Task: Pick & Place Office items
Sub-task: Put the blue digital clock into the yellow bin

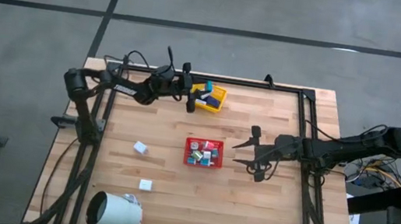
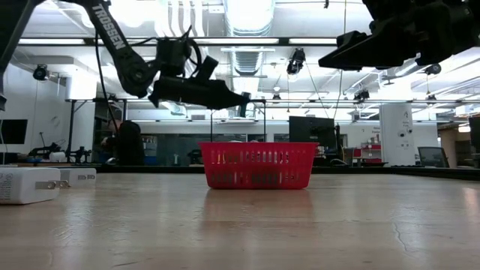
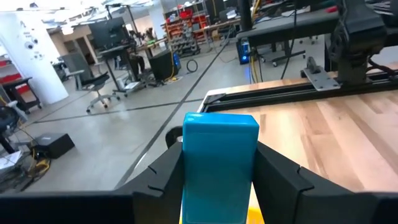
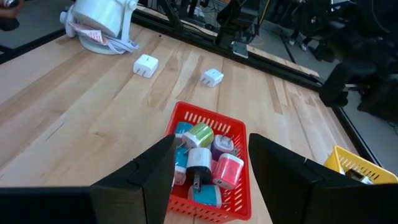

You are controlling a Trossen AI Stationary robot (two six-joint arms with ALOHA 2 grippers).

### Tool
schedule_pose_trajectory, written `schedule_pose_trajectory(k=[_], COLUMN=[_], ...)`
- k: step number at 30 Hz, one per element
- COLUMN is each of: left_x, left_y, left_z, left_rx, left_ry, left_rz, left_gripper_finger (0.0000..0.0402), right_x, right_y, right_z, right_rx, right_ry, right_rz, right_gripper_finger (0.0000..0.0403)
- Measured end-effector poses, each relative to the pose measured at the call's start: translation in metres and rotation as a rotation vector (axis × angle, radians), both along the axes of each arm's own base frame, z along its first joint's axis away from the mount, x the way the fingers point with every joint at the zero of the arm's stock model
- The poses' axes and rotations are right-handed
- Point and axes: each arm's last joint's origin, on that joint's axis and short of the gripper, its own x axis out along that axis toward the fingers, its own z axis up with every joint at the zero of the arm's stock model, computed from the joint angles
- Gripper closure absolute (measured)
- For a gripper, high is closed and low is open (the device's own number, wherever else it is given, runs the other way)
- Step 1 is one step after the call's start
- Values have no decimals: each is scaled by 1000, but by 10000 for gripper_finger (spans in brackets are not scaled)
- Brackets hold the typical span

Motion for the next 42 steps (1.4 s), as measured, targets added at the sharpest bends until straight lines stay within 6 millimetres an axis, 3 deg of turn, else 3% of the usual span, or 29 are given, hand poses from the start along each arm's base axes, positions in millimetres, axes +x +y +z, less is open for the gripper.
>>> schedule_pose_trajectory(k=[12,24,35,42], left_x=[2,21,29,34], left_y=[6,22,29,37], left_z=[-2,15,35,32], left_rx=[-65,-218,-252,-307], left_ry=[23,249,429,561], left_rz=[12,63,102,119], left_gripper_finger=[253,253,253,253], right_x=[0,0,0,0], right_y=[0,0,0,0], right_z=[-1,-1,-1,-1], right_rx=[0,-1,-2,-2], right_ry=[1,5,6,9], right_rz=[0,0,0,1], right_gripper_finger=[202,202,202,202])
